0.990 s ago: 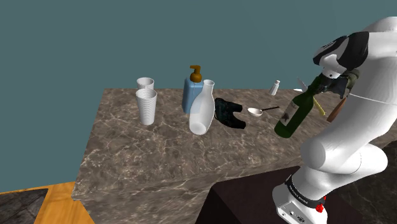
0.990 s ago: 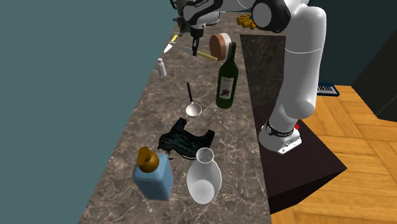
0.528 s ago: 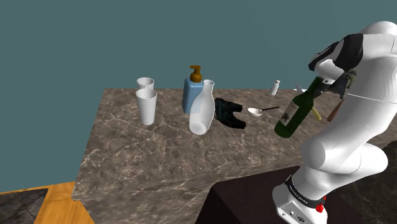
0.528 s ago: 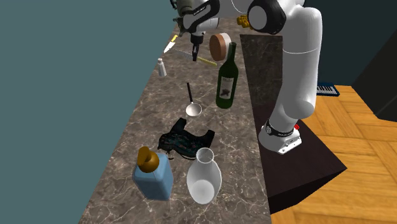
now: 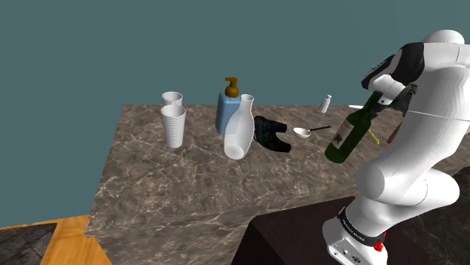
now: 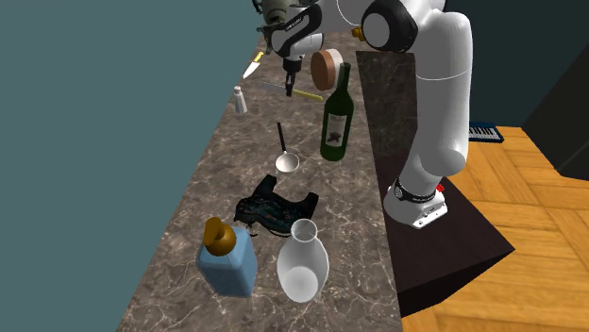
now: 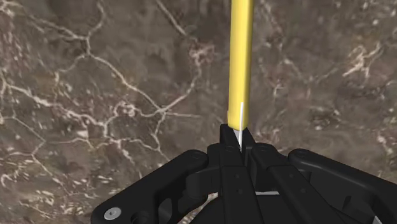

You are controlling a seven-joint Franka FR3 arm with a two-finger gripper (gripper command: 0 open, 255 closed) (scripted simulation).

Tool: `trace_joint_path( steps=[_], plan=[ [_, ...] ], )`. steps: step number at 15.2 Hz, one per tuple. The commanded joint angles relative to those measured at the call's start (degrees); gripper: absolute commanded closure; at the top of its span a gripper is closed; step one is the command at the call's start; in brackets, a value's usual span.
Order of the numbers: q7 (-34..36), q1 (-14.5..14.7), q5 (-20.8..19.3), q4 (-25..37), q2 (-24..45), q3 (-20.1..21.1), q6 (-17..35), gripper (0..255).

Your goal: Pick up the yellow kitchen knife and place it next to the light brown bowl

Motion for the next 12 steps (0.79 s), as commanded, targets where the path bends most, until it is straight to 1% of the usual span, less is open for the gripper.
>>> trace_joint_path(
  steps=[1, 4, 5, 10, 12],
  plan=[
    [0.0, 0.0, 0.0, -0.1, 0.0, 0.0, 0.1, 255],
    [0.0, 0.0, 0.0, -0.1, 0.0, 0.0, 0.1, 255],
    [0.0, 0.0, 0.0, -0.1, 0.0, 0.0, 0.1, 0],
    [0.0, 0.0, 0.0, -0.1, 0.0, 0.0, 0.1, 0],
    [1.2, 0.6, -2.0, 0.7, -2.4, -1.0, -2.7, 0]
  ],
)
